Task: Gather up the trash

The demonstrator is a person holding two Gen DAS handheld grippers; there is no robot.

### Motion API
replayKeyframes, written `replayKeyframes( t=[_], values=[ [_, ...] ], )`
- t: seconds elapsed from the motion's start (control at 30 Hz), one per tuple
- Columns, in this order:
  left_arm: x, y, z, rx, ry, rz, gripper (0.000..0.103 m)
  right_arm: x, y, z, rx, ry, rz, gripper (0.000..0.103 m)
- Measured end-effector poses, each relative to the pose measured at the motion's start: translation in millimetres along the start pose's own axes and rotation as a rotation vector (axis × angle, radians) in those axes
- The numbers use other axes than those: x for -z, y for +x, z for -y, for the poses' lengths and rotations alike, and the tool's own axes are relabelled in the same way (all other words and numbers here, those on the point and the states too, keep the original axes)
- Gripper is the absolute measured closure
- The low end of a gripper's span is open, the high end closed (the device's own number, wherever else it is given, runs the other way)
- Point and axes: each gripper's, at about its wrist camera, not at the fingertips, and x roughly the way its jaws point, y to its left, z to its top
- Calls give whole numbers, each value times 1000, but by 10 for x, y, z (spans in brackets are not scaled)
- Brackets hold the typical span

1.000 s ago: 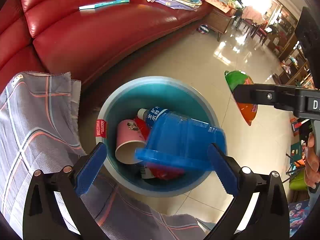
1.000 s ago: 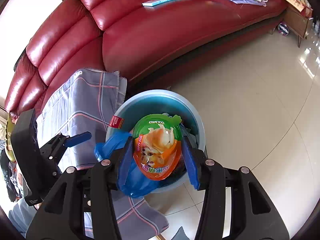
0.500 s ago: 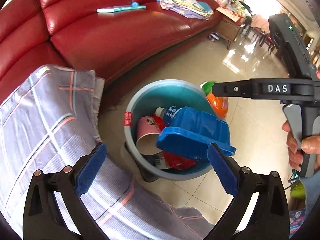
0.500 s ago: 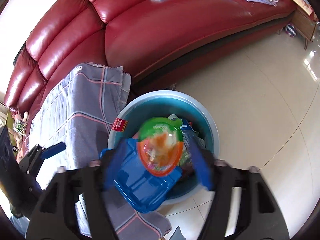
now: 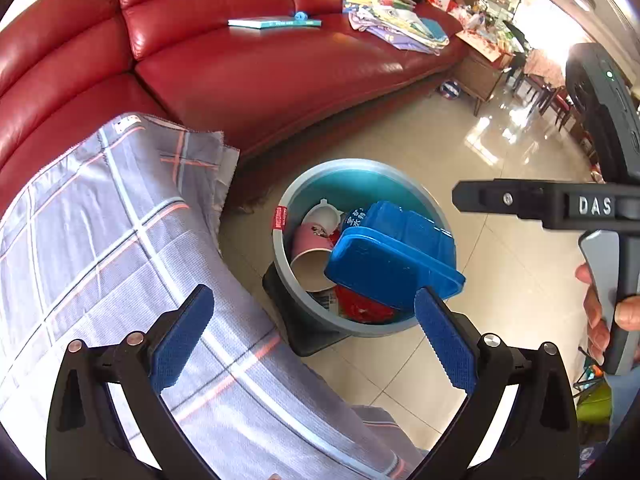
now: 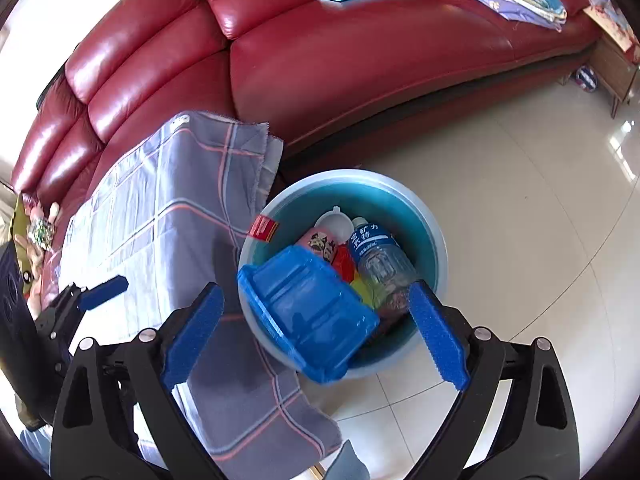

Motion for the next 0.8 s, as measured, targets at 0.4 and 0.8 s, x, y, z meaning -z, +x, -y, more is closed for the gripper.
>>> replayKeyframes(
  t=[0.4, 0.8],
  values=[
    [302, -513, 127, -68, -12, 65, 3, 525, -440, -241, 58, -104, 24, 7],
    [583, -782, 48, -98, -59, 96, 3, 820, -533, -397, 109, -181, 29, 7]
  ],
)
